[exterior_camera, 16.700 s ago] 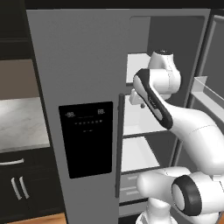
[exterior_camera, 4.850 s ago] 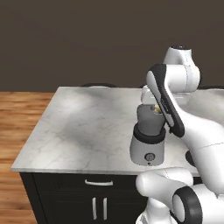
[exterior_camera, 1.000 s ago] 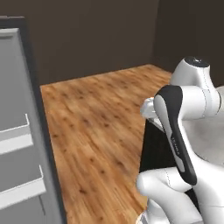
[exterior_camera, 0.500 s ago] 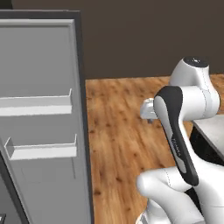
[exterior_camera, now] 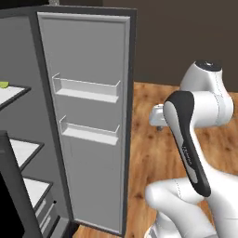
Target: Grab the garlic and lemon wedge from the fridge, place them in the blender, close the lid, and turn on the blender to create a marinade.
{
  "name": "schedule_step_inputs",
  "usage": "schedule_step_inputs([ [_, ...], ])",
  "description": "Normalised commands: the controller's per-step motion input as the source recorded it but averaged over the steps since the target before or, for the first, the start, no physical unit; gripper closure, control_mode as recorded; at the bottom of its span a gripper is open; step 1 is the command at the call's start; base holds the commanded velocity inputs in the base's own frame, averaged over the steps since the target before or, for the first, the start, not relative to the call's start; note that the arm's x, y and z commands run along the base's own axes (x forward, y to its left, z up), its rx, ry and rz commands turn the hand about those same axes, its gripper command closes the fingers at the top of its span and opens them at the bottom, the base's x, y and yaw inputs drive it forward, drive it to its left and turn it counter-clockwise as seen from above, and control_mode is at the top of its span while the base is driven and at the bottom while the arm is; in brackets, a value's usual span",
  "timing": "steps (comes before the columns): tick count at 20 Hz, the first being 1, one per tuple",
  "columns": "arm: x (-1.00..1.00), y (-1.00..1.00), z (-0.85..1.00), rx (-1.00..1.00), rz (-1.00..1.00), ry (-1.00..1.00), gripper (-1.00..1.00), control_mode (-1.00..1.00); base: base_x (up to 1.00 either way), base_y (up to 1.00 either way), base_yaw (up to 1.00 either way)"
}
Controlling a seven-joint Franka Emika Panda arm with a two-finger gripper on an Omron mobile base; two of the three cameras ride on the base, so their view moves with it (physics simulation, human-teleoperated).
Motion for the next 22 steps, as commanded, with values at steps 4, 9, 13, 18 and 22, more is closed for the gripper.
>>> schedule_step_inputs([
  [4,0.0,0.0,0.0,0.0,0.0,0.0,-1.0,1.0,-0.06,0.23,0.59],
  [9,0.0,0.0,0.0,0.0,0.0,0.0,-1.0,1.0,0.15,0.39,0.57],
  [13,0.0,0.0,0.0,0.0,0.0,0.0,-1.0,1.0,0.39,0.27,0.51],
  [18,0.0,0.0,0.0,0.0,0.0,0.0,-1.0,1.0,0.58,0.26,0.46],
  [22,0.0,0.0,0.0,0.0,0.0,0.0,-1.0,1.0,0.57,-0.01,0.28],
])
